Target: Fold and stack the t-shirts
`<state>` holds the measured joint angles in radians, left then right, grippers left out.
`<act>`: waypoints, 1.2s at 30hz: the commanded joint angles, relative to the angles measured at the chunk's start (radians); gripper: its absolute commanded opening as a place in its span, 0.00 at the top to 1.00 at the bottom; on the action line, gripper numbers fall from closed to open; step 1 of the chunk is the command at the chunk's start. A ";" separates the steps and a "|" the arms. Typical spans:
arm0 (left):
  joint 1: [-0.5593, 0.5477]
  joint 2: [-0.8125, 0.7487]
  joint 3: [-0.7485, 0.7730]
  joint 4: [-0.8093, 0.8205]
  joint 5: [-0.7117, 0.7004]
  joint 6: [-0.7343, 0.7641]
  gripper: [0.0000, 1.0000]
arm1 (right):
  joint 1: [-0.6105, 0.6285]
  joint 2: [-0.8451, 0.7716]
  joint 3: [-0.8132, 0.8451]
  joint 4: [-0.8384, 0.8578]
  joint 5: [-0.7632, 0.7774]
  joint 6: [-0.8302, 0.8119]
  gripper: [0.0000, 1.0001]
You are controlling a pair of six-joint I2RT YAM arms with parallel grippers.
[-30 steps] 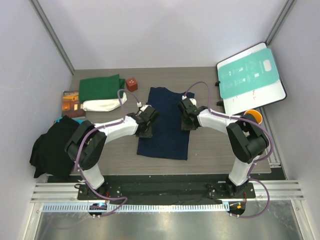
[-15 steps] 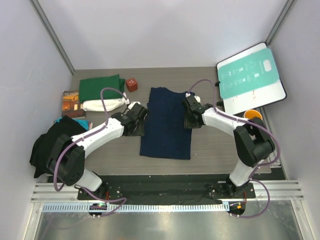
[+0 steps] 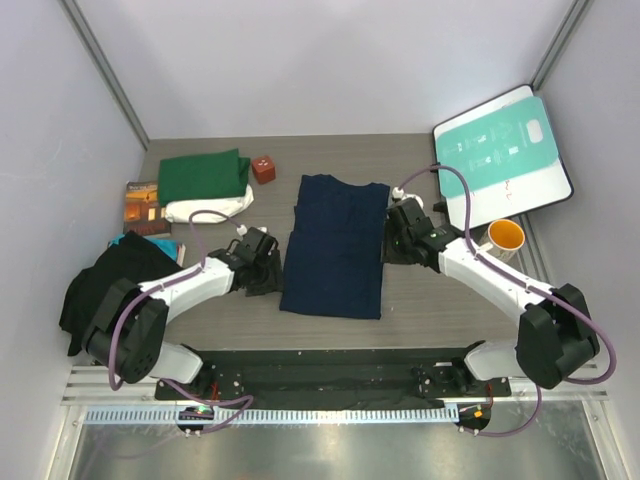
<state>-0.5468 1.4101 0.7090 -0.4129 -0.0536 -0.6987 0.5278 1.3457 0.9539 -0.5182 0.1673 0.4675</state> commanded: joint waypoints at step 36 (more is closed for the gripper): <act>0.182 0.071 -0.289 0.501 0.392 -0.107 0.48 | 0.147 0.492 0.085 0.170 -0.180 0.053 0.60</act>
<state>-0.3641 1.3876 0.4213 0.2237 0.3435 -0.8589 0.6601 1.7679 1.0451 -0.3145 -0.0319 0.5236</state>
